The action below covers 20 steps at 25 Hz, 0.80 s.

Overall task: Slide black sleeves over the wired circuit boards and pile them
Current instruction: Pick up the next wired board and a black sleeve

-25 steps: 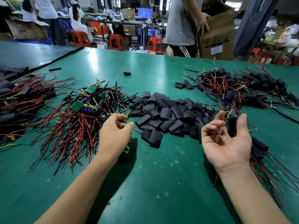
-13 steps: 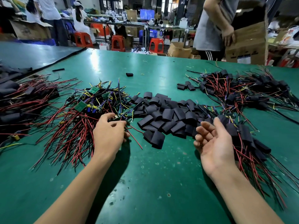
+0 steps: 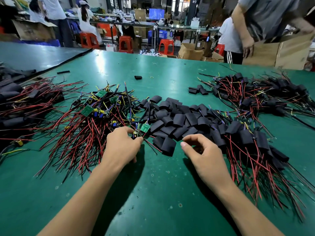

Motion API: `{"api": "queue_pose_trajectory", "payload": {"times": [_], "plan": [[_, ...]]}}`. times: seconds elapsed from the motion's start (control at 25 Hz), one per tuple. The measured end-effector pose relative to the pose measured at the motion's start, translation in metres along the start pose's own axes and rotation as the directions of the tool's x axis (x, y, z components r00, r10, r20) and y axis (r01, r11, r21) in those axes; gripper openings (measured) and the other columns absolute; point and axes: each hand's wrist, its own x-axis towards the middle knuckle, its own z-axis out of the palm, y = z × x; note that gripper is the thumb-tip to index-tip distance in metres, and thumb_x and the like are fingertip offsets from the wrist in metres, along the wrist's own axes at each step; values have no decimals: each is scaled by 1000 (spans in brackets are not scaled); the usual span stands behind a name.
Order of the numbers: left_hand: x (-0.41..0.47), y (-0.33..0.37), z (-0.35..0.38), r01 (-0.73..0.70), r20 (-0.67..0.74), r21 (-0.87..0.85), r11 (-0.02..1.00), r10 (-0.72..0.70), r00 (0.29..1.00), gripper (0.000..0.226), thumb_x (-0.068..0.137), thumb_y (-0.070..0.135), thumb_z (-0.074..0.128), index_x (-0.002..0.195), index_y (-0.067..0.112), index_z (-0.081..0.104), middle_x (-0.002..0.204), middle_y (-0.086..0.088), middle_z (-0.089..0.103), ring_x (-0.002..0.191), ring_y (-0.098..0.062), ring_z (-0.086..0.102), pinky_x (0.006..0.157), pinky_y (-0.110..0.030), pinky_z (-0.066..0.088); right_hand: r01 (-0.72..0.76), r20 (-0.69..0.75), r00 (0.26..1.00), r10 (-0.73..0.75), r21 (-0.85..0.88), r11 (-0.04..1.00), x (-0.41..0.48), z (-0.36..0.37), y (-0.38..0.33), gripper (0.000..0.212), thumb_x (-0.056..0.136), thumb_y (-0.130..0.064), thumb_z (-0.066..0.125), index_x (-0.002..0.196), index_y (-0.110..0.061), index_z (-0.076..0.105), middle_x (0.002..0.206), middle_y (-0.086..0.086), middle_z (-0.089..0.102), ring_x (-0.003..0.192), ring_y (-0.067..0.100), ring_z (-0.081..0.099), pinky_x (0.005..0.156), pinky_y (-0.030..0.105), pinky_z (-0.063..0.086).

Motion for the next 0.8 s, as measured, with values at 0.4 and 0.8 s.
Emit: {"api": "queue_pose_trajectory", "payload": {"times": [0.4, 0.8], "plan": [[4, 3, -9, -77, -325, -130, 988, 31, 945, 12, 88, 31, 69, 89, 20, 74, 53, 7, 60, 49, -2, 53, 62, -18, 45, 138, 169, 980, -107, -186, 973, -4, 0, -1, 14, 86, -22, 75, 99, -27, 72, 99, -14, 67, 86, 0, 61, 75, 8, 40], [-2, 31, -25, 277, 232, -865, 418, -154, 960, 17, 101, 25, 51, 100, 8, 52, 80, -8, 73, 29, -4, 29, 32, -13, 22, 419, 441, 880, -178, -541, 730, -8, 5, 10, 46, 92, -59, 38, 133, -43, 52, 144, -23, 43, 129, 7, 29, 94, 24, 13]]}}
